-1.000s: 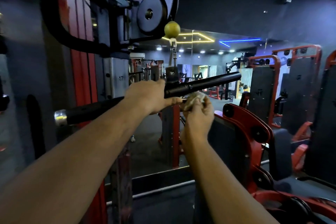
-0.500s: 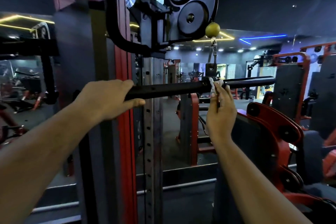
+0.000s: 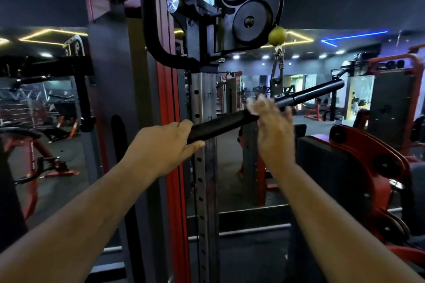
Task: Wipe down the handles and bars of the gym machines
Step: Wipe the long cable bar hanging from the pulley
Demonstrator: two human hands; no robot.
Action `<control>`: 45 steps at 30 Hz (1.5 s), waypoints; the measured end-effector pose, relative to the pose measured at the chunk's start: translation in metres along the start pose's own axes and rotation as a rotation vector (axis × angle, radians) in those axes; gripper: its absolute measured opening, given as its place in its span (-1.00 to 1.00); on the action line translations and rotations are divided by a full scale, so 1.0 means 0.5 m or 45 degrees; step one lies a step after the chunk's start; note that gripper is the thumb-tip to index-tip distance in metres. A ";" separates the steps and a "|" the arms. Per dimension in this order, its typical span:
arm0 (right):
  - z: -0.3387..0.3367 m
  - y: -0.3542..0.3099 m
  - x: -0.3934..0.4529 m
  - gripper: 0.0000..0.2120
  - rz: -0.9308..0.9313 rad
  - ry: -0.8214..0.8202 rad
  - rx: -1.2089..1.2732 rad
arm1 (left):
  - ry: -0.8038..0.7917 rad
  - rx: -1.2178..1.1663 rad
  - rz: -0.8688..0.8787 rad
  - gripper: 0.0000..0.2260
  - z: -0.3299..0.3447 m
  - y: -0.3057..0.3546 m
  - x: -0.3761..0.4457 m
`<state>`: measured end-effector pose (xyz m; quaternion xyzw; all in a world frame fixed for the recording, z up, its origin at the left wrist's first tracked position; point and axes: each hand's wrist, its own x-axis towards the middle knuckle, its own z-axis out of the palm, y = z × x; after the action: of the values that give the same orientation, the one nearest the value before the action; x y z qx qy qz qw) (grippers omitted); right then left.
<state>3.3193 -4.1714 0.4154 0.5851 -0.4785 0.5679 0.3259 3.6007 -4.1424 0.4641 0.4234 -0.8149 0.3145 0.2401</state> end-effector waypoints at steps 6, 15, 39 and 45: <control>0.016 -0.138 -0.040 -0.59 -0.090 -0.123 0.312 | 0.022 0.022 -0.032 -0.50 0.012 0.040 0.011; -0.024 0.040 0.012 -0.54 0.131 -0.007 -0.009 | 0.037 0.042 -0.002 -0.49 0.015 0.063 0.006; 0.021 -0.211 -0.085 -0.64 -0.300 -0.099 0.040 | 0.101 -0.117 0.155 -0.63 0.028 -0.042 -0.043; 0.025 -0.184 -0.051 -0.61 0.653 0.384 0.219 | 0.085 -0.211 0.171 -0.56 0.027 -0.017 -0.058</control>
<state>3.4120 -4.1480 0.4037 0.3798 -0.5069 0.7506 0.1885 3.6213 -4.1402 0.4385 0.3359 -0.8562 0.2753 0.2798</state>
